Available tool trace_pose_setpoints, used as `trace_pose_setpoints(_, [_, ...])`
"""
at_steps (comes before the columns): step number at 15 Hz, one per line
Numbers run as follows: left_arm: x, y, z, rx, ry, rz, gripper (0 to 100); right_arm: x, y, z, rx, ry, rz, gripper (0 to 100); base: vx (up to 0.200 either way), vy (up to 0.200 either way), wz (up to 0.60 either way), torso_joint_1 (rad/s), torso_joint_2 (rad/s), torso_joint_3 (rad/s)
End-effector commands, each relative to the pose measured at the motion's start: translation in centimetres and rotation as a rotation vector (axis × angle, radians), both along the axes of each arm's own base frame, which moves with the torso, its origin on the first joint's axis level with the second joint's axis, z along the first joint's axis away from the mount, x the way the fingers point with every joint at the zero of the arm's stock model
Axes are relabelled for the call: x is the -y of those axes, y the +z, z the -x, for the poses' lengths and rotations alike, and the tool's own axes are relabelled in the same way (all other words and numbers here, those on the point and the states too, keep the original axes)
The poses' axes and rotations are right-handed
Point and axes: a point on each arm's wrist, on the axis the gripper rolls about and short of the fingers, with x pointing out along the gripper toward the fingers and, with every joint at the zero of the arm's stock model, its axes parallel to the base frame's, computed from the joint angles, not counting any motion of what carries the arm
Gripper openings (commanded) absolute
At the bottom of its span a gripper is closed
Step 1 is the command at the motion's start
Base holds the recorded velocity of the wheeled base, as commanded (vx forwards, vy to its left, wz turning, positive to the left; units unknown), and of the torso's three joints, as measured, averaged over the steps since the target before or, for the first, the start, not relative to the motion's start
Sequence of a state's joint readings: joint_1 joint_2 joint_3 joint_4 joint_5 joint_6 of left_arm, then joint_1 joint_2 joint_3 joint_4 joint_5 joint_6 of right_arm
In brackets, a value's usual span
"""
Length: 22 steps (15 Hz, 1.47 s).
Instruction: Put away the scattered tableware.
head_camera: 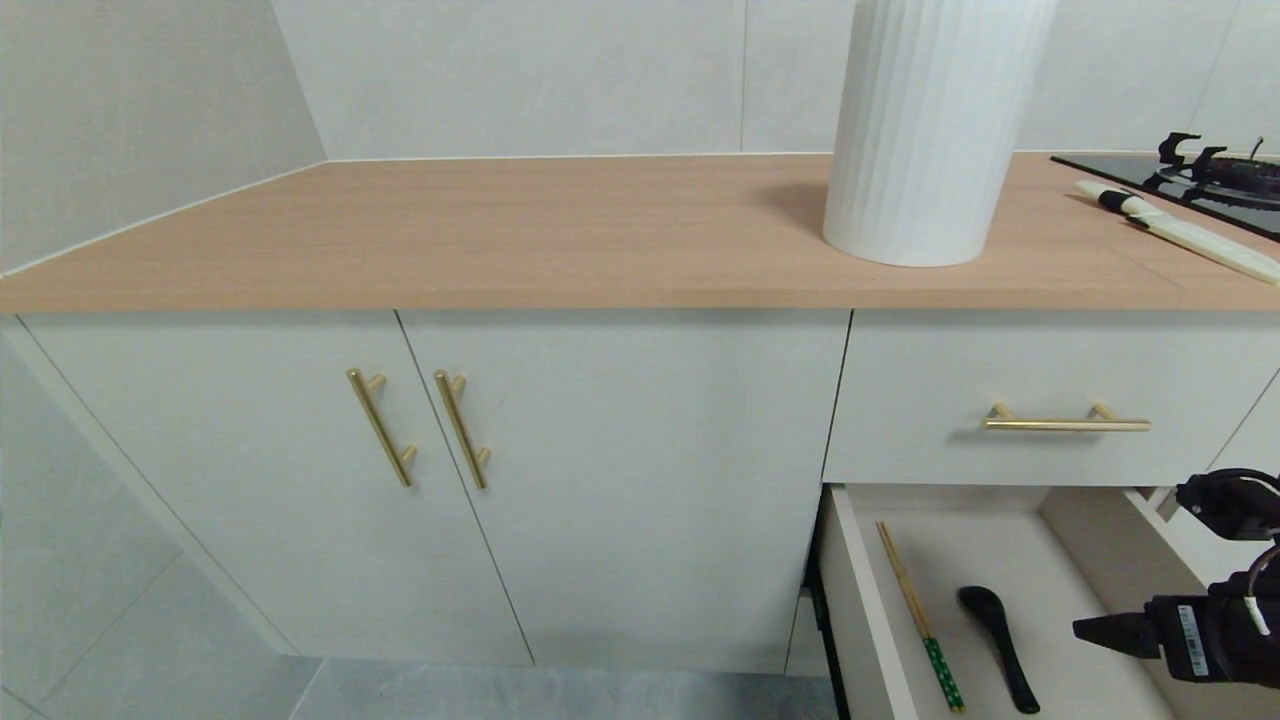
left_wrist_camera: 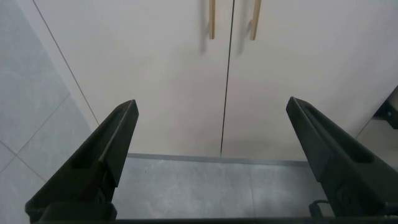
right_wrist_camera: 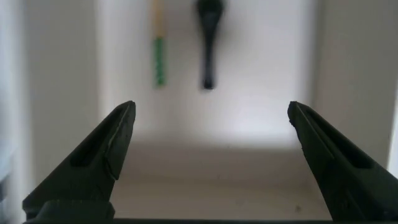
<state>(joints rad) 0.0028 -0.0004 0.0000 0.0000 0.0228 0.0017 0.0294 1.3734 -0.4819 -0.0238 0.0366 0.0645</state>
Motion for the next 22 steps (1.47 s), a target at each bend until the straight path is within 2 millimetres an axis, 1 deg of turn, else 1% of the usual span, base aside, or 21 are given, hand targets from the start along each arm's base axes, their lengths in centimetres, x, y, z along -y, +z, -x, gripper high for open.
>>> trace_pose_setpoints(1, [0.0,0.0,0.0,0.000,0.001,0.000,100,-0.4,1.5,0.3,0.067,0.023,-0.005,100,0.000,0.000,0.00,0.000,0.00,0.000])
trace_pose_setpoints(2, [0.0,0.0,0.0,0.000,0.002,0.000,100,-0.4,1.5,0.4,0.067,0.028,-0.005,100,0.000,0.000,0.00,0.000,0.00,0.000])
trace_pose_setpoints(5, [0.0,0.0,0.0,0.000,0.001,0.000,100,-0.8,1.1,1.1,0.001,0.054,0.002,100,-0.200,0.000,0.00,-0.004,0.00,0.004])
trace_pose_setpoints(8, [0.0,0.0,0.0,0.000,0.002,0.000,100,-1.1,1.3,1.4,-0.003,0.073,0.003,100,-0.200,0.000,0.00,-0.004,0.00,0.004])
trace_pose_setpoints(11, [0.0,0.0,0.0,0.000,0.001,0.000,100,-1.2,1.6,2.6,-0.023,0.116,0.028,100,-0.200,0.000,0.00,-0.002,0.00,0.004])
trace_pose_setpoints(12, [0.0,0.0,0.0,0.000,0.001,0.000,100,-1.2,1.6,2.8,-0.026,0.120,0.031,100,0.000,0.000,0.00,0.000,0.00,0.000])
trace_pose_setpoints(15, [0.0,0.0,0.0,0.000,0.001,0.000,100,-1.1,1.8,3.7,-0.105,0.127,0.036,100,0.000,0.000,0.00,0.000,0.00,0.000])
trace_pose_setpoints(19, [0.0,0.0,0.0,0.000,0.001,0.000,100,-1.4,1.5,3.8,-0.178,0.151,0.048,100,0.000,0.000,0.00,0.000,0.00,0.000])
trace_pose_setpoints(22, [0.0,0.0,0.0,0.000,0.002,0.000,100,-1.6,1.2,3.7,-0.297,0.158,0.068,100,0.000,0.000,0.00,0.000,0.00,0.000])
